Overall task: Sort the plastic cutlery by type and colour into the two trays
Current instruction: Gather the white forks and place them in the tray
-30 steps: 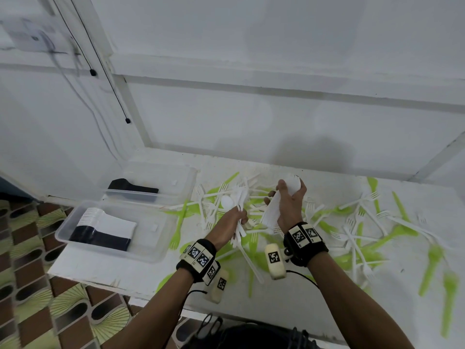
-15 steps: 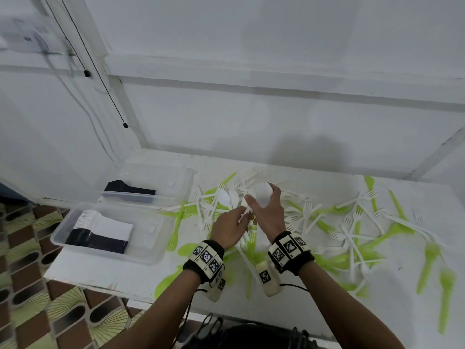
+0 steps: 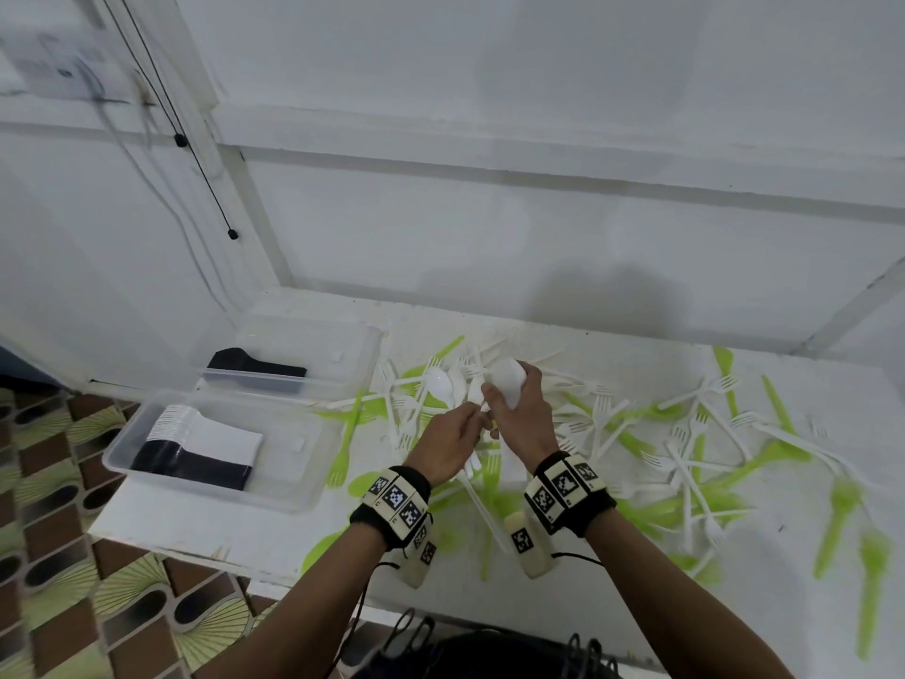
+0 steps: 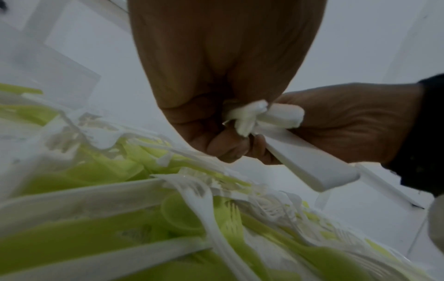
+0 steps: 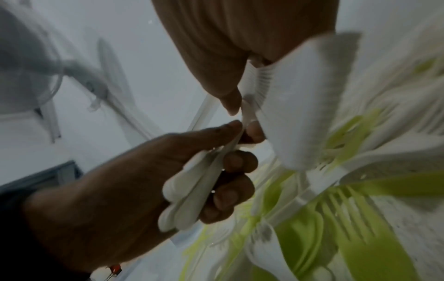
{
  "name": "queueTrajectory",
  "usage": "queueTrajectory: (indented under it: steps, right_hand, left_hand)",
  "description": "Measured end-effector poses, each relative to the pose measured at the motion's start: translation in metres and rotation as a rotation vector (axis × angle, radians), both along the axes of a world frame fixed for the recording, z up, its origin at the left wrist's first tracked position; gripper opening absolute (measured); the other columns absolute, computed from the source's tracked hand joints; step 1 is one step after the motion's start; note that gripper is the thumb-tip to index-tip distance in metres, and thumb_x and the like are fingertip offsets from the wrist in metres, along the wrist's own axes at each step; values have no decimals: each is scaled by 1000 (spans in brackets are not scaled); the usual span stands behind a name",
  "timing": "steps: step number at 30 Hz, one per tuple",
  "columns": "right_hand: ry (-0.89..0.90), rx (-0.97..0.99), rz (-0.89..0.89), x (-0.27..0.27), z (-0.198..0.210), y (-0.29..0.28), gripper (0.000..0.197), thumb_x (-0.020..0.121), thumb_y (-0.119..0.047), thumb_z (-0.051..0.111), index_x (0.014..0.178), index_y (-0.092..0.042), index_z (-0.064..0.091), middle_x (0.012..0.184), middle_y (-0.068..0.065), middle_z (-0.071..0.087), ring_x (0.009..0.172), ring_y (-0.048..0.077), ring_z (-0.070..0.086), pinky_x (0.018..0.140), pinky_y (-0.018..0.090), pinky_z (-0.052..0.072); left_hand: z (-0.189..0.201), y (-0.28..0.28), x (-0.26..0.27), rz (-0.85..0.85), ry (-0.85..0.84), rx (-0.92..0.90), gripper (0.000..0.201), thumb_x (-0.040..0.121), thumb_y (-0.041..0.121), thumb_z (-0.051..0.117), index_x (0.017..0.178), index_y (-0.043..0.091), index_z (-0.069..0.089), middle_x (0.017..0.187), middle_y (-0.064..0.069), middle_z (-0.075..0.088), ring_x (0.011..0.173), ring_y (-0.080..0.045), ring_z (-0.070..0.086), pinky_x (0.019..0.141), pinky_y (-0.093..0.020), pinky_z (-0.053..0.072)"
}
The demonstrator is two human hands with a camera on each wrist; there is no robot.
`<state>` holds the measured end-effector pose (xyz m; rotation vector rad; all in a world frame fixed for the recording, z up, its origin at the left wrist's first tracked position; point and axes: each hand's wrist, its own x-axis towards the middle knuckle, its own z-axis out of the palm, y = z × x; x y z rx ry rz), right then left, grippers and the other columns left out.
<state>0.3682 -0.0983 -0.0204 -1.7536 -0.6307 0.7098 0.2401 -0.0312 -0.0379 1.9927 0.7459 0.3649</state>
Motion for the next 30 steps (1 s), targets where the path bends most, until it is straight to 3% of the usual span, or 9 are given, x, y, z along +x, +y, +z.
queueTrajectory:
  steps: [2, 5, 10, 14, 17, 22, 25, 28, 30]
  right_hand:
    - [-2, 8, -15, -2, 2, 1, 52, 98, -30, 65, 141, -24, 37, 104, 5, 64, 78, 19, 69, 50, 17, 52]
    - [-1, 31, -51, -1, 1, 4, 50, 100, -30, 62, 142, -21, 36, 93, -5, 61, 79, 15, 66, 49, 12, 47]
    - [68, 89, -170, 7, -1, 12, 53, 100, -33, 62, 142, -28, 31, 101, 3, 69, 90, 23, 69, 78, 31, 55]
    - [196, 122, -131, 18, 8, 10, 55, 99, -9, 59, 140, -29, 29, 105, 8, 64, 68, 21, 71, 55, 31, 54]
    - [338, 117, -63, 20, 11, 9, 50, 95, -9, 63, 135, -24, 36, 106, 13, 64, 60, 24, 66, 47, 31, 47]
    - [376, 115, 53, 15, 10, 6, 60, 87, -39, 80, 133, -23, 46, 111, 10, 69, 77, 20, 68, 57, 32, 54]
    - [381, 125, 108, 17, 4, 4, 60, 83, -32, 84, 130, -26, 48, 115, 14, 69, 79, 24, 66, 56, 34, 52]
    - [327, 155, 57, 19, 4, 4, 56, 86, -27, 81, 130, -21, 47, 113, 11, 70, 85, 23, 70, 64, 35, 57]
    - [342, 202, -13, 23, 5, 6, 56, 89, -25, 79, 131, -13, 44, 106, 15, 71, 76, 24, 68, 54, 34, 54]
  left_hand:
    - [-1, -2, 4, 36, -12, 72, 28, 109, 28, 42, 92, 15, 60, 67, 11, 56, 56, 0, 51, 57, -25, 36]
    - [2, -7, 12, 84, -37, 106, 25, 110, 28, 43, 89, 21, 55, 66, 13, 54, 57, -1, 53, 56, -21, 33]
    - [6, -5, 11, 46, -73, 82, 21, 107, 10, 38, 105, 12, 59, 69, 3, 58, 58, -12, 50, 57, -25, 37]
    - [8, -4, 0, 41, -150, -81, 23, 102, -5, 32, 101, 4, 53, 75, -1, 60, 59, -19, 51, 56, -26, 41]
    - [15, -6, 0, 4, -200, -187, 20, 106, -4, 29, 96, -1, 47, 81, -9, 60, 58, -17, 52, 59, -28, 41]
    - [17, -8, 4, -24, -227, -339, 31, 104, -10, 23, 89, 9, 42, 91, -17, 52, 73, -8, 61, 55, -27, 36]
    - [21, -8, -1, -9, -228, -420, 29, 102, -9, 28, 86, 11, 41, 81, -4, 57, 81, -19, 62, 53, -24, 34]
    - [25, -8, -3, -12, -219, -454, 15, 109, 6, 32, 98, 11, 42, 87, -6, 62, 71, -24, 60, 51, -24, 35]
    - [22, -7, -3, -18, -210, -386, 8, 111, 14, 33, 109, 10, 40, 92, -5, 64, 68, -25, 59, 53, -25, 39]
